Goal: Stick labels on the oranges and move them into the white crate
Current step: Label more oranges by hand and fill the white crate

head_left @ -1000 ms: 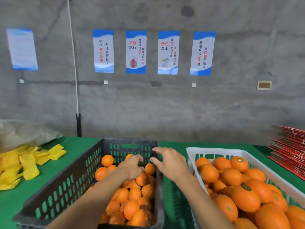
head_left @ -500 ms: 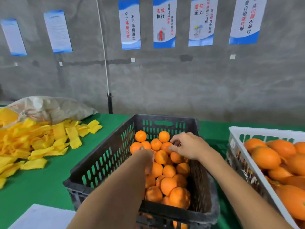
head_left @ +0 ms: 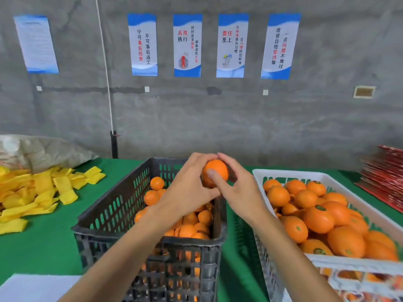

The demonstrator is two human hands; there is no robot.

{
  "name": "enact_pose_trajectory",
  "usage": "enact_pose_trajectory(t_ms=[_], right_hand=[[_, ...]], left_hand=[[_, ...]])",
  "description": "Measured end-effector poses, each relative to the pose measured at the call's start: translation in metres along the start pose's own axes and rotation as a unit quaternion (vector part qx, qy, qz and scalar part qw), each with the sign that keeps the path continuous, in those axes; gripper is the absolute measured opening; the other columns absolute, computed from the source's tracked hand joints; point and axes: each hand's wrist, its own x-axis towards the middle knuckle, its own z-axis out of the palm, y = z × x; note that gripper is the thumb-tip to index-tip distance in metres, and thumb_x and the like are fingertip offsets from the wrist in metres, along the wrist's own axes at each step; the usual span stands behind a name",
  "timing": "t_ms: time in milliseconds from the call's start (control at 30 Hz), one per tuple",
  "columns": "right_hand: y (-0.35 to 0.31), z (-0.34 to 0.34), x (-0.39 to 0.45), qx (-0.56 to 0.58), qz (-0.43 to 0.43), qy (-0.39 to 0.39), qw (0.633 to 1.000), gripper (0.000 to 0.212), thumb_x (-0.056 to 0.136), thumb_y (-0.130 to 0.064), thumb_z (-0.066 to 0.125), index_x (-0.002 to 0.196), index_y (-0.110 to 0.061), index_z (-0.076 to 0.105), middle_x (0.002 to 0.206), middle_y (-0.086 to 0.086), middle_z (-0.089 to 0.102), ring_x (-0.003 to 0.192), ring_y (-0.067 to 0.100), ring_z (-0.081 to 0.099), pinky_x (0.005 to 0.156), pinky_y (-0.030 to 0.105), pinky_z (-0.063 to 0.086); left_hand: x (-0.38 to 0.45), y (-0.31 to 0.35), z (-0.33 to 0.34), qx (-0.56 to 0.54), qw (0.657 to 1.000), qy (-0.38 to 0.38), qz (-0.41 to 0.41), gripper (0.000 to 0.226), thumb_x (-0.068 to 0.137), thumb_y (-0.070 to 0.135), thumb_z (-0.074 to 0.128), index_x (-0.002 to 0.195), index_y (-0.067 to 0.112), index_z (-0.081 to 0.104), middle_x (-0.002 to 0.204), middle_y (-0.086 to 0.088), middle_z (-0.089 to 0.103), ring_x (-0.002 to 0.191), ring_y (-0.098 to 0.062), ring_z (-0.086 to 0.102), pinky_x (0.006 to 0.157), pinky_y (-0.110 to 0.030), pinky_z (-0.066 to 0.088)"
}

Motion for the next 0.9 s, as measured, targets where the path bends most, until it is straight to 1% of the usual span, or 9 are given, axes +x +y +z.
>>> enact_pose_trajectory(t_ms=[133,267,367,533,600,667,767,833,900], right_hand=[[-0.032,-0.027,-0.073,0.041,-0.011,0.032,0.999,0.058,0.087,-0.042,0.076,0.141,-0.031,0.058,0.137,-0.020,0.059,0.128,0.004,0.056,0.103,0.033,0.053],[-0.033,-0.034,-0.143,0.033,-0.025,0.055,0.998,0.057,0.086,-0.039,0.079,0.138,-0.030,0.060,0.139,-0.016,0.060,0.132,0.010,0.055,0.102,0.025,0.051],[-0.012,-0.030,-0.193,0.024,0.013,0.033,0.999,0.057,0.086,-0.042,0.080,0.139,-0.031,0.060,0.140,-0.015,0.059,0.132,0.012,0.055,0.102,0.025,0.051],[0.028,-0.012,-0.261,0.016,0.157,-0.079,0.984,0.064,0.087,-0.057,0.073,0.145,-0.039,0.051,0.143,-0.021,0.054,0.130,0.000,0.052,0.107,0.033,0.050],[0.046,-0.004,-0.289,-0.077,0.211,-0.122,0.967,0.072,0.090,-0.067,0.061,0.153,-0.038,0.040,0.153,-0.019,0.045,0.139,0.000,0.043,0.117,0.034,0.040],[0.061,-0.001,-0.316,-0.214,0.173,-0.189,0.943,0.073,0.094,-0.071,0.051,0.155,-0.034,0.036,0.156,-0.017,0.040,0.143,0.004,0.036,0.120,0.030,0.031],[0.074,-0.006,-0.330,-0.258,0.109,-0.297,0.913,0.060,0.097,-0.062,0.053,0.148,-0.030,0.049,0.159,-0.014,0.038,0.146,0.007,0.031,0.123,0.029,0.017],[0.081,-0.014,-0.324,-0.218,0.142,-0.335,0.905,0.051,0.099,-0.052,0.059,0.146,-0.031,0.053,0.162,-0.017,0.031,0.151,0.004,0.022,0.124,0.026,0.004],[0.086,-0.022,-0.317,-0.166,0.185,-0.353,0.902,0.044,0.099,-0.039,0.065,0.142,-0.033,0.056,0.161,-0.021,0.031,0.151,0.001,0.019,0.125,0.027,0.002]], left_hand=[[-0.062,0.049,0.018,0.062,0.993,0.062,0.075,0.076,0.078,0.029,0.074,0.147,0.022,0.044,0.143,0.009,0.044,0.131,-0.012,0.047,0.103,-0.025,0.044],[-0.124,0.064,0.048,0.050,0.986,0.116,0.111,0.072,0.082,0.022,0.085,0.144,0.008,0.051,0.145,0.000,0.050,0.136,-0.015,0.047,0.111,-0.023,0.039],[-0.176,0.058,0.072,0.045,0.989,0.100,0.098,0.070,0.080,0.022,0.087,0.140,0.006,0.055,0.144,-0.002,0.053,0.134,-0.017,0.049,0.110,-0.024,0.041],[-0.255,0.031,0.098,0.056,0.998,-0.039,-0.004,0.067,0.087,0.029,0.076,0.147,0.015,0.049,0.146,0.002,0.049,0.134,-0.015,0.043,0.100,-0.036,0.052],[-0.277,0.019,0.103,0.049,0.994,-0.073,-0.059,0.066,0.091,0.032,0.074,0.149,0.020,0.046,0.148,0.005,0.044,0.134,-0.014,0.040,0.103,-0.036,0.049],[-0.291,0.009,0.105,0.047,0.991,-0.082,-0.099,0.065,0.092,0.036,0.073,0.150,0.028,0.045,0.146,0.008,0.040,0.132,-0.012,0.039,0.103,-0.031,0.047],[-0.300,-0.003,0.107,0.052,0.987,-0.102,-0.109,0.064,0.089,0.037,0.076,0.146,0.033,0.048,0.142,0.009,0.034,0.126,-0.010,0.038,0.099,-0.026,0.047],[-0.301,-0.009,0.109,0.036,0.985,-0.119,-0.122,0.061,0.089,0.039,0.076,0.143,0.037,0.049,0.140,0.012,0.029,0.126,-0.008,0.034,0.101,-0.026,0.045],[-0.303,-0.013,0.113,0.021,0.982,-0.128,-0.134,0.058,0.090,0.040,0.075,0.141,0.039,0.049,0.139,0.015,0.027,0.126,-0.007,0.032,0.103,-0.027,0.044]])
